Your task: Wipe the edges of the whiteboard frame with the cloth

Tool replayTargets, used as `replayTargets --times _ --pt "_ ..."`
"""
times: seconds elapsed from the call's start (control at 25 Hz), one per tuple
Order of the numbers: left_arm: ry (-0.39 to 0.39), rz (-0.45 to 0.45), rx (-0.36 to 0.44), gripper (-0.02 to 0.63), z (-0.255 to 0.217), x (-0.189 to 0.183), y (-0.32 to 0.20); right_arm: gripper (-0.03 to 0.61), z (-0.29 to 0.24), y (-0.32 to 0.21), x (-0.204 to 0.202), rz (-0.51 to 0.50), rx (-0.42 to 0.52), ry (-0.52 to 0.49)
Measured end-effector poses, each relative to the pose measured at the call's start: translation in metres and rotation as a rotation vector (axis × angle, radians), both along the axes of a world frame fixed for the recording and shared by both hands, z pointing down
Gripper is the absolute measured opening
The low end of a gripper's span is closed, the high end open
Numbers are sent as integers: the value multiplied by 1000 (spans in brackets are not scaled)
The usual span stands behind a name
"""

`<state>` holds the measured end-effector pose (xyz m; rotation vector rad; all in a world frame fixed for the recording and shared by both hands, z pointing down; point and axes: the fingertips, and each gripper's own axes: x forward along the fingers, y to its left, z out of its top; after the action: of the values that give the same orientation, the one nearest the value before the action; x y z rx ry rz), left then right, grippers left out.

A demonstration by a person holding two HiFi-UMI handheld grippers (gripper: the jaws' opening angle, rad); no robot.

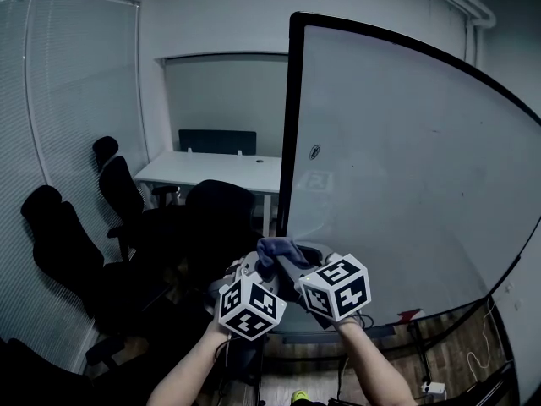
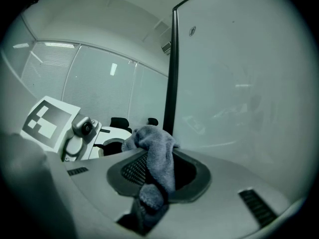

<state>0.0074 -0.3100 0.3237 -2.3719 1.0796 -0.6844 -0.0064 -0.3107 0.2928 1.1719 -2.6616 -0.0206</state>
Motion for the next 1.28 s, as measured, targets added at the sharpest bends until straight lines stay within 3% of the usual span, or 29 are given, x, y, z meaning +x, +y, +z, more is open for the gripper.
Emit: replayTargets --times 1.28 --pt "-118 -9 143 15 -120 0 -2 101 -127 2 -3 -23 258 116"
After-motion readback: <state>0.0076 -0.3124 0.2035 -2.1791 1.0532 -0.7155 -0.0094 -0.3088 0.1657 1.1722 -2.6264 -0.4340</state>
